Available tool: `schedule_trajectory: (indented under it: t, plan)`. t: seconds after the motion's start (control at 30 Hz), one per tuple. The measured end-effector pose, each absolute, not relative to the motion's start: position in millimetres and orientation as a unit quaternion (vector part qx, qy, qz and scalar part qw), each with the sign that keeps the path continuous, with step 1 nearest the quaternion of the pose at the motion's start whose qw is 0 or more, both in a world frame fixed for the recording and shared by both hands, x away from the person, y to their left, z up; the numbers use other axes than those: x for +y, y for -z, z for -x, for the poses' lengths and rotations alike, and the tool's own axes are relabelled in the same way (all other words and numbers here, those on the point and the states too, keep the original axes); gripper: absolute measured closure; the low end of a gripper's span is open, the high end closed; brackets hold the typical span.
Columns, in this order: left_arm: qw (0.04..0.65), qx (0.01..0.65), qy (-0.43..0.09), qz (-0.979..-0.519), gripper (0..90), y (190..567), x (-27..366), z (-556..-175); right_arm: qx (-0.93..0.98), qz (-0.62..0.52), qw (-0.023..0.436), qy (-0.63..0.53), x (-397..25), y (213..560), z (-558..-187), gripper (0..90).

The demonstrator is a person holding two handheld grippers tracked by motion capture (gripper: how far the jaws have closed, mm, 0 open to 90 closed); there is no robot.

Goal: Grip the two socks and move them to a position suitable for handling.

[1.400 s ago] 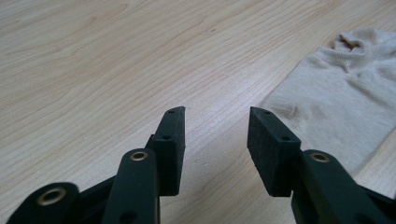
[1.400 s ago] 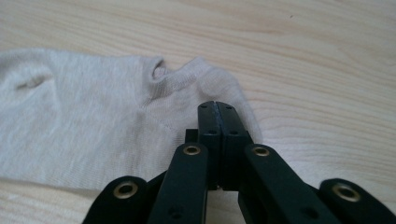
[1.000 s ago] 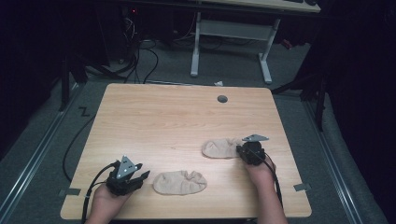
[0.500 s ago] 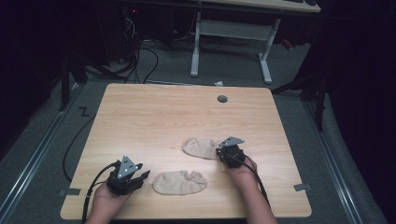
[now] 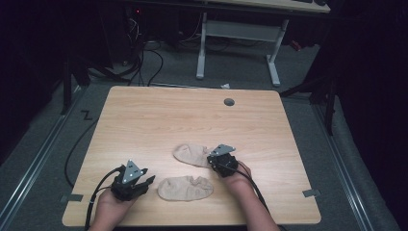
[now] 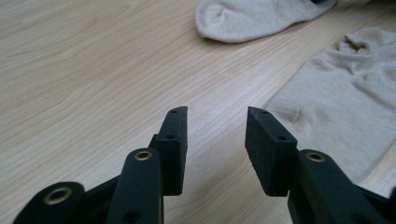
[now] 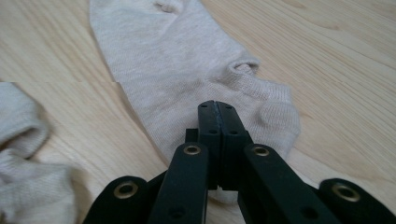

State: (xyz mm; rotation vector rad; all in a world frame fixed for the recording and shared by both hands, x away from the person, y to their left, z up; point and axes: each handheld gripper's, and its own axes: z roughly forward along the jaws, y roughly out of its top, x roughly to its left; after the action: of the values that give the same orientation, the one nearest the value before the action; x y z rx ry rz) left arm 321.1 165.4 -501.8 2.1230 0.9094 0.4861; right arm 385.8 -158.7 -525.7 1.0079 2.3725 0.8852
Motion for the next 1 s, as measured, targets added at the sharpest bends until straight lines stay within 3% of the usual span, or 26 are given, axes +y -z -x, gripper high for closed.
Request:
schedule_trajectory:
  t: [0.37,0.67,0.87,1.0]
  plan:
    - [0.391,0.389,-0.176,-0.815,54.9,501,147,-371,0.866,-0.326,0.194,-0.325,-141,526,-381,90.0]
    - [0.380,0.397,-0.173,-0.817,54.0,511,107,-420,0.868,-0.320,0.193,-0.327,-140,526,-381,90.0]
    - [0.365,0.422,-0.167,-0.813,58.0,525,99,-434,0.865,-0.324,0.193,-0.331,-142,524,-382,89.3]
    - [0.365,0.427,-0.173,-0.809,60.3,526,99,-434,0.824,-0.363,0.205,-0.384,-163,500,-379,86.3]
